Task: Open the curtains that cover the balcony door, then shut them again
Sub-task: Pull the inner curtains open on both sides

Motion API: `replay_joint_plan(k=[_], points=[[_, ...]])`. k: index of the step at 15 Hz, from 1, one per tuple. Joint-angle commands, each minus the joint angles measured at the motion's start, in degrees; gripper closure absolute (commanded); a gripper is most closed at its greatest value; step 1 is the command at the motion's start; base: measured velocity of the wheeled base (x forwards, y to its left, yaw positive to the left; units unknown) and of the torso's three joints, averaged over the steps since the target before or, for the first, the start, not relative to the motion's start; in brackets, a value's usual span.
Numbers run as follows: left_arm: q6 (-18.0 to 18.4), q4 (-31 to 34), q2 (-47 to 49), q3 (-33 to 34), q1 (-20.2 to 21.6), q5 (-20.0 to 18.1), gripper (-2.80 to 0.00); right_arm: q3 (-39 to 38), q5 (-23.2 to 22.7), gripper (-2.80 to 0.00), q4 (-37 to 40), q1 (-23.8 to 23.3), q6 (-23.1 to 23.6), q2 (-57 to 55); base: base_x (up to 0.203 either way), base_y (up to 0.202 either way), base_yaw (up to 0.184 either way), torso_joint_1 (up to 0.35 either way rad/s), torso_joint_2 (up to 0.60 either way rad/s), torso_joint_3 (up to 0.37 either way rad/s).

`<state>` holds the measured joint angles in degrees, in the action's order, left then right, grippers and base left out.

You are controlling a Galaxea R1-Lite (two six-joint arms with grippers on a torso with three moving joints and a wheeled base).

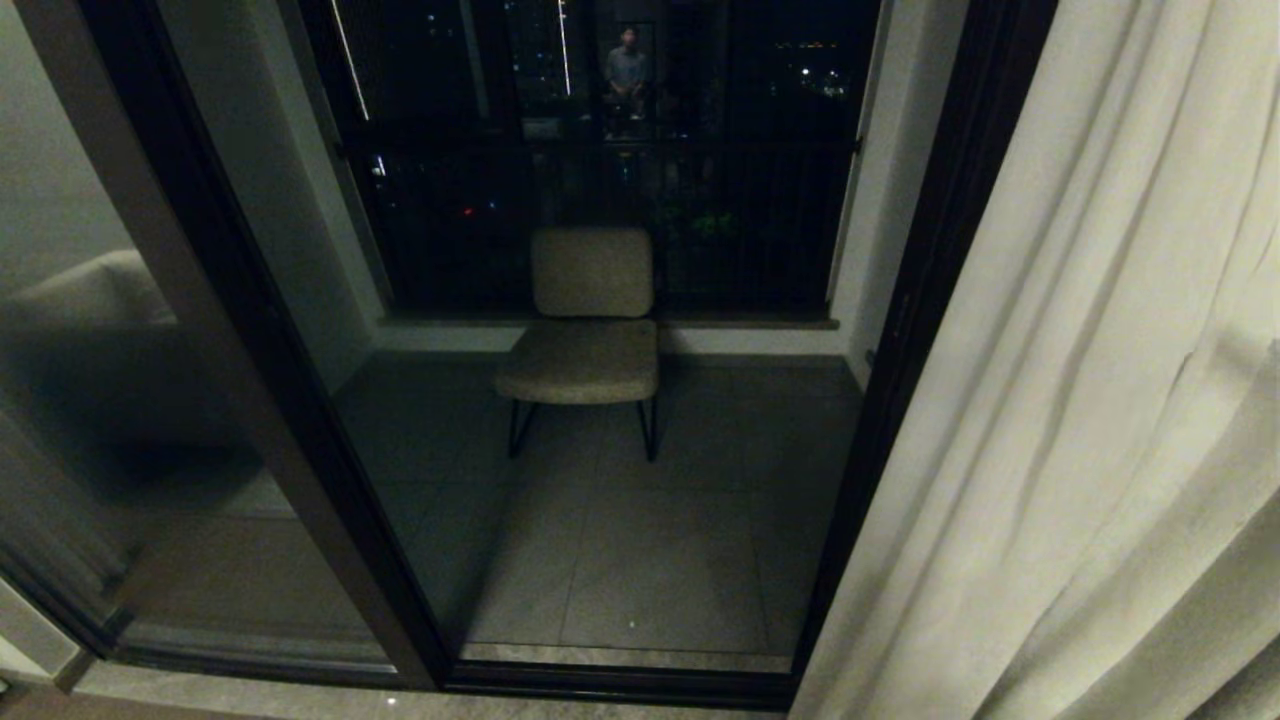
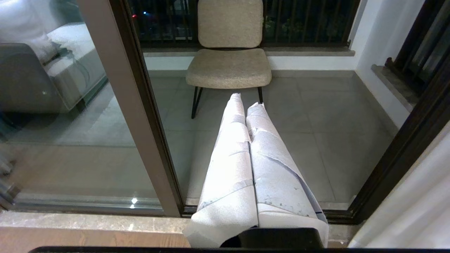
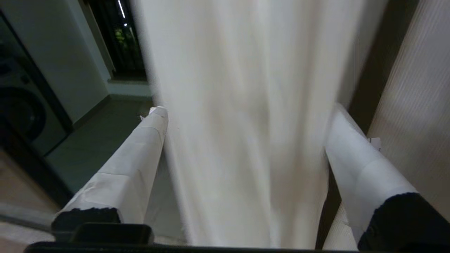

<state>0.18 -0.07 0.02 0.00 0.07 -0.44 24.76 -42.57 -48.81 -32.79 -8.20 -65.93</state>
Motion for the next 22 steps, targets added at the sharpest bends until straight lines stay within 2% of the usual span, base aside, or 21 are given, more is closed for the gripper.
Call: replay_joint_plan(k=[1, 2, 3, 7, 10, 12, 14, 18, 22], points=[[-0.01, -0.01, -0.02, 0.00, 0.01, 0.00, 0.00, -5.13, -0.37, -2.80, 0.50, 0.65, 0.05, 7.96, 0.000, 0.000, 0.000, 0.000, 0.00, 0.000], [-0.01, -0.01, -0.02, 0.00, 0.01, 0.00, 0.00, -6.47, -0.39, -2.80, 1.65, 1.13, 0.09, 10.28, 0.000, 0.000, 0.000, 0.000, 0.00, 0.000], [-0.01, -0.01, -0.02, 0.00, 0.01, 0.00, 0.00, -7.56, -0.41, 0.00, 2.89, 1.67, 0.10, 12.00, 0.000, 0.000, 0.000, 0.000, 0.00, 0.000], [-0.01, -0.01, -0.02, 0.00, 0.01, 0.00, 0.00, -9.86, -0.28, 0.00, 3.90, 4.05, 0.26, 14.99, 0.000, 0.000, 0.000, 0.000, 0.00, 0.000], [-0.01, -0.01, -0.02, 0.00, 0.01, 0.00, 0.00, -14.03, -0.13, 0.00, 3.12, 4.74, 5.94, 16.36, 0.000, 0.000, 0.000, 0.000, 0.00, 0.000], [-0.01, -0.01, -0.02, 0.00, 0.01, 0.00, 0.00, -15.86, -0.07, 0.00, 2.16, 5.32, 6.52, 17.56, 0.000, 0.000, 0.000, 0.000, 0.00, 0.000], [-0.01, -0.01, -0.02, 0.00, 0.01, 0.00, 0.00, -16.07, -0.06, 0.00, 1.42, 7.88, 6.62, 18.35, 0.000, 0.000, 0.000, 0.000, 0.00, 0.000], [-0.01, -0.01, -0.02, 0.00, 0.01, 0.00, 0.00, -14.35, -0.27, 0.00, -4.14, 18.02, 7.77, 15.24, 0.000, 0.000, 0.000, 0.000, 0.00, 0.000], [-0.01, -0.01, -0.02, 0.00, 0.01, -0.07, 0.00, -4.39, 1.09, 0.00, -12.95, 31.79, 8.70, 4.44, 0.000, 0.000, 0.000, 0.000, 0.00, 0.000]])
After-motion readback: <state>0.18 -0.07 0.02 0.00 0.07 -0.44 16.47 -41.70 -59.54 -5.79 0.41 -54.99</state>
